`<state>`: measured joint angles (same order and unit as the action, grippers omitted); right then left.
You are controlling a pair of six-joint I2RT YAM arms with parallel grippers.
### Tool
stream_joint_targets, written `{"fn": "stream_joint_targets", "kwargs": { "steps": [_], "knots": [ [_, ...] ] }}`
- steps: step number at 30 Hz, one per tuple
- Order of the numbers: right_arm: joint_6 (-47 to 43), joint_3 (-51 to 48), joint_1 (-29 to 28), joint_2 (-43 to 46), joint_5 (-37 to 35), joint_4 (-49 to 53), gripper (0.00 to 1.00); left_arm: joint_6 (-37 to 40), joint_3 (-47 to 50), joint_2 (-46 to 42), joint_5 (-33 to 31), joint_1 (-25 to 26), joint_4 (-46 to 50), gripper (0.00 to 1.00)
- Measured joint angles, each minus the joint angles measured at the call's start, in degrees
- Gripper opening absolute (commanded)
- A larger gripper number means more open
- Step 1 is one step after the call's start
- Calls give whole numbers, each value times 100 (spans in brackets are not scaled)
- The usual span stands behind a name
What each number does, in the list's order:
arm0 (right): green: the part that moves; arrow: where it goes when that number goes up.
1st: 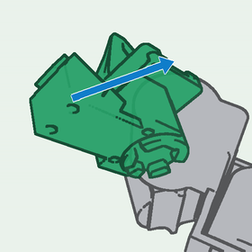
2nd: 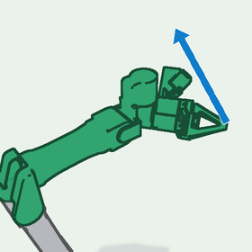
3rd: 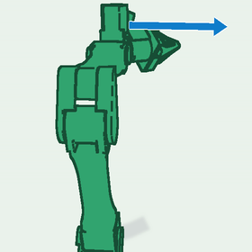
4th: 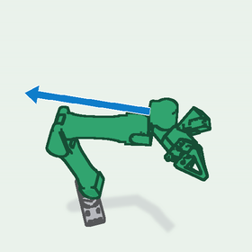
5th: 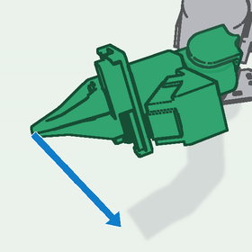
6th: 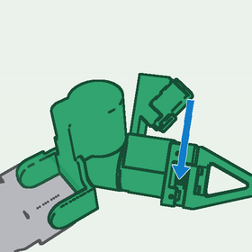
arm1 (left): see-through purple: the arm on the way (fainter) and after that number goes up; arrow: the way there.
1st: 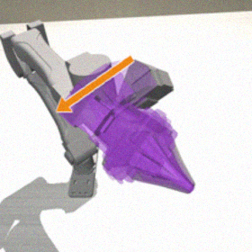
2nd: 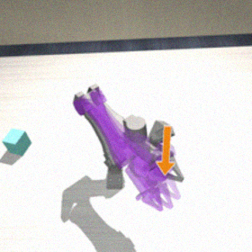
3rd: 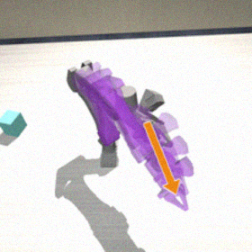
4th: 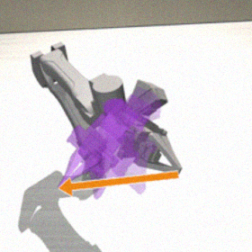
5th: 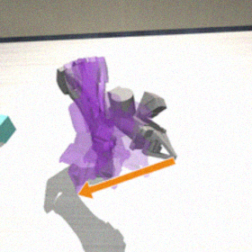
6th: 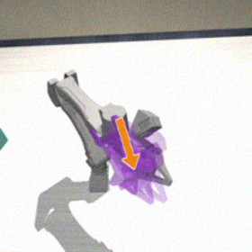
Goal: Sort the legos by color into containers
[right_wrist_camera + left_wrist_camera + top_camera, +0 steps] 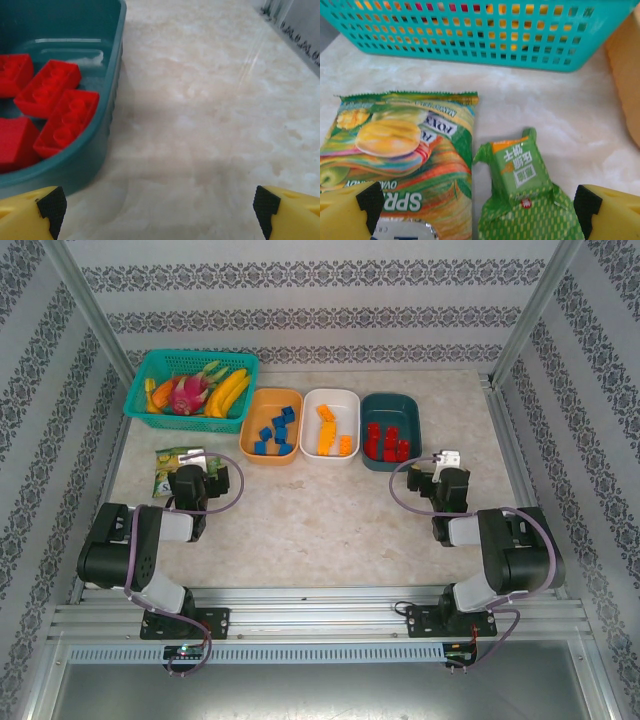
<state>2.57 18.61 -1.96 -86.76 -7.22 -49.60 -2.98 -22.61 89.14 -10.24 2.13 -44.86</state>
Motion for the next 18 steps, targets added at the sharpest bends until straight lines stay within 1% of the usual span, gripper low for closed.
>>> {"fn": "stream_joint_targets", "kwargs": {
  "steps": [5,14,18],
  "knots": [
    [-50,164,-94,0,-44,-170,98,0,0,0,17,0,-155,100],
    [-107,168,-90,0,-42,-168,98,0,0,0,17,0,-227,100],
    [-105,221,-2,2,76,-149,98,0,0,0,17,0,-234,100]
  ]
}}
